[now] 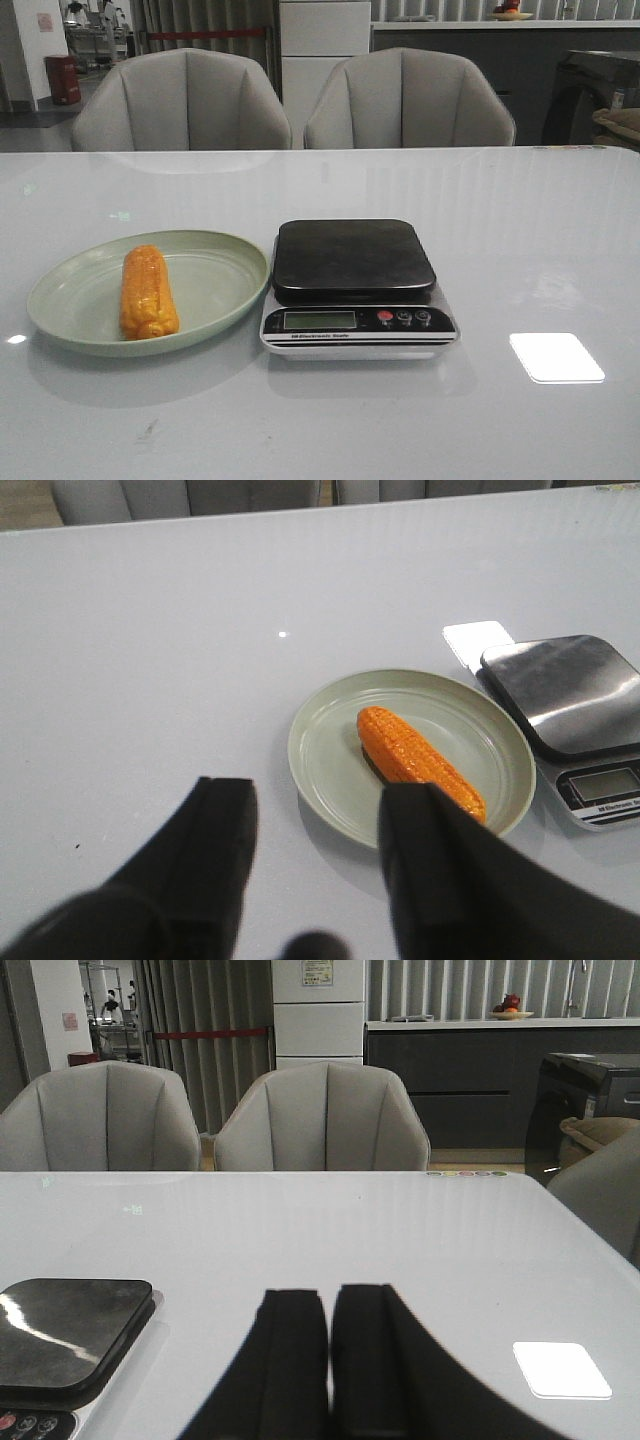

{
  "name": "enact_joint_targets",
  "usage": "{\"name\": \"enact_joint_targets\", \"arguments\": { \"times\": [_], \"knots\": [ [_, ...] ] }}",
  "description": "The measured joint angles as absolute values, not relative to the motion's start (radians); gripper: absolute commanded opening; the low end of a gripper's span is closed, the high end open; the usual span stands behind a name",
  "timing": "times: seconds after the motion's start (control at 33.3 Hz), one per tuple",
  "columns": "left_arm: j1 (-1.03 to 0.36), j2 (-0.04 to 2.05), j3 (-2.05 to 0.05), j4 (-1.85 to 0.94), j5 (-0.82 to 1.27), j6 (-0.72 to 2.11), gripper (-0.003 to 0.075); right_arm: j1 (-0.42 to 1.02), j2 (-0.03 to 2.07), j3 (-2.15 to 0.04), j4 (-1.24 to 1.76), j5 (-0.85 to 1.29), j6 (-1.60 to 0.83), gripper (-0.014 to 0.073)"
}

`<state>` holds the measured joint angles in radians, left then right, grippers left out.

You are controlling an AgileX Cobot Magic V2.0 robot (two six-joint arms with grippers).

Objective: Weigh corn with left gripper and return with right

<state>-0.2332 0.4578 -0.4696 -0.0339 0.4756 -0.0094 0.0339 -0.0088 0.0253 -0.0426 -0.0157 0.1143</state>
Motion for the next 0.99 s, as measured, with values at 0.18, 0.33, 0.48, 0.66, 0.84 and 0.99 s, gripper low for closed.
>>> {"name": "enact_joint_targets", "arguments": {
  "times": [0.18, 0.33, 0.48, 0.66, 0.84, 0.99],
  "knots": [
    [-0.241, 0.544, -0.488, -0.053, 0.457, -0.009, 0.0513, 0.034, -0.009, 0.025, -0.043, -0.016, 0.114, 0.0185],
    [-0.241, 0.661, -0.522, -0.115, 0.44, -0.009, 0.0513, 0.034, -0.009, 0.025, -0.043, -0.016, 0.114, 0.0185],
    [-0.285, 0.822, -0.564, -0.139, 0.433, -0.009, 0.0513, 0.034, -0.009, 0.025, -0.043, -0.016, 0.114, 0.0185],
    [-0.375, 1.022, -0.635, -0.152, 0.409, -0.009, 0.0525, 0.034, -0.009, 0.025, -0.043, -0.016, 0.114, 0.0185],
    [-0.418, 1.233, -0.73, -0.187, 0.397, -0.011, 0.0578, 0.034, -0.009, 0.025, -0.043, -0.016, 0.114, 0.0185],
    [-0.423, 1.395, -0.808, -0.212, 0.401, -0.016, 0.0577, 0.034, -0.009, 0.025, -0.043, -0.016, 0.114, 0.0185]
  ]
}}
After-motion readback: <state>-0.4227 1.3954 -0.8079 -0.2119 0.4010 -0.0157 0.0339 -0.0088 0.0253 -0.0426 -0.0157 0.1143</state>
